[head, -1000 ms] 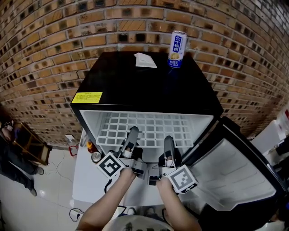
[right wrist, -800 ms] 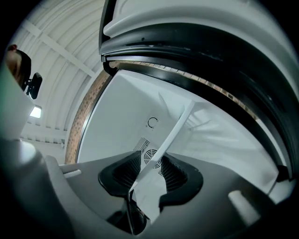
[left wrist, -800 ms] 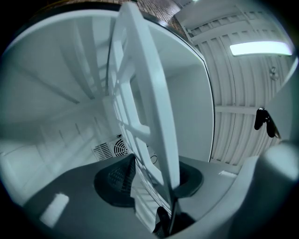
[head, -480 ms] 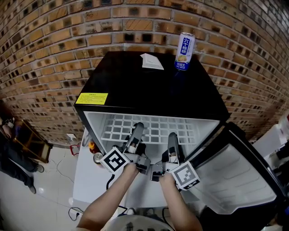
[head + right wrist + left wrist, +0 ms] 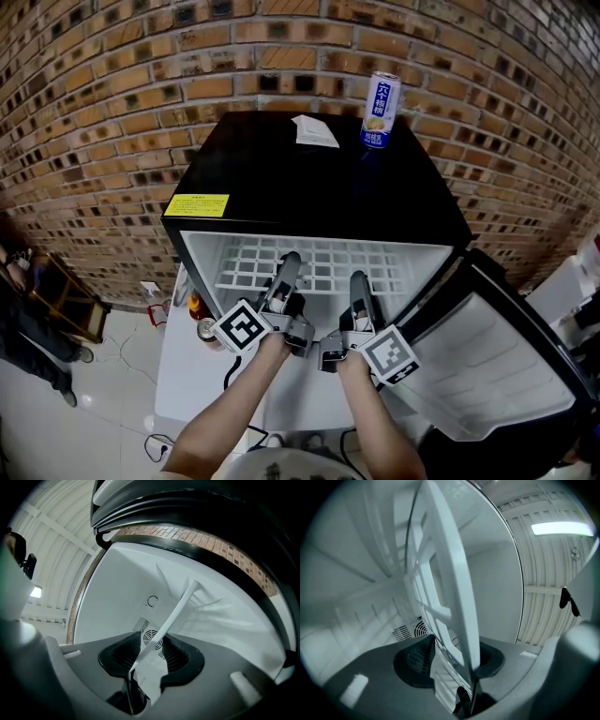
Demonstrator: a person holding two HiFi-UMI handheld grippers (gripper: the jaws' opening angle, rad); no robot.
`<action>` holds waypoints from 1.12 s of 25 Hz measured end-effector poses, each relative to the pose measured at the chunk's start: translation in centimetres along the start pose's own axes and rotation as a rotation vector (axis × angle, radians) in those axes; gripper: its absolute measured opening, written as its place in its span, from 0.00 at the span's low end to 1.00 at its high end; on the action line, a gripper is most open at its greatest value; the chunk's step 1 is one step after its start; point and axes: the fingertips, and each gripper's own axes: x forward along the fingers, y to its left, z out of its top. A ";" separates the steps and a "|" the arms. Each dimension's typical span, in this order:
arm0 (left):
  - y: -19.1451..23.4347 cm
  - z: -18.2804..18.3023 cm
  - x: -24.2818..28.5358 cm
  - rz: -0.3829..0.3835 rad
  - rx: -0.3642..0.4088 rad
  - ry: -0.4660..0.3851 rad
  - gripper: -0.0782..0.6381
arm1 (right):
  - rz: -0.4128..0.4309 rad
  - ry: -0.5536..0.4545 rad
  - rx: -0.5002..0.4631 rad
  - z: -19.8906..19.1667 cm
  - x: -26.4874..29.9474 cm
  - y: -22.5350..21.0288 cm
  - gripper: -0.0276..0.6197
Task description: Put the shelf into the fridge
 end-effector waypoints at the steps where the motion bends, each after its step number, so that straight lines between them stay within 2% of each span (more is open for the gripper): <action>1: 0.0 0.0 0.0 -0.001 -0.004 0.000 0.33 | -0.016 0.001 0.013 -0.1 -0.1 -0.4 0.26; 5: 0.0 -0.2 0.0 -0.002 -0.012 0.007 0.33 | -0.034 0.015 0.016 -0.2 -0.3 -1.1 0.27; 12: -0.1 -0.7 -2.3 0.019 0.015 0.022 0.32 | -0.035 0.043 -0.068 -0.3 -1.9 -0.1 0.27; 21: -2.7 -1.9 -5.9 -0.019 0.090 0.066 0.25 | -0.033 0.070 -0.138 -2.0 -5.9 1.8 0.16; 23: -3.4 -2.3 -7.0 -0.024 0.116 0.079 0.23 | -0.018 0.075 -0.180 -2.3 -6.7 2.7 0.13; 25: -4.7 -2.7 -8.1 -0.049 0.162 0.095 0.14 | -0.006 0.079 -0.236 -2.6 -7.6 3.7 0.11; 28: -6.8 -3.1 -9.4 -0.068 0.277 0.131 0.11 | 0.011 0.087 -0.327 -3.1 -8.7 5.3 0.09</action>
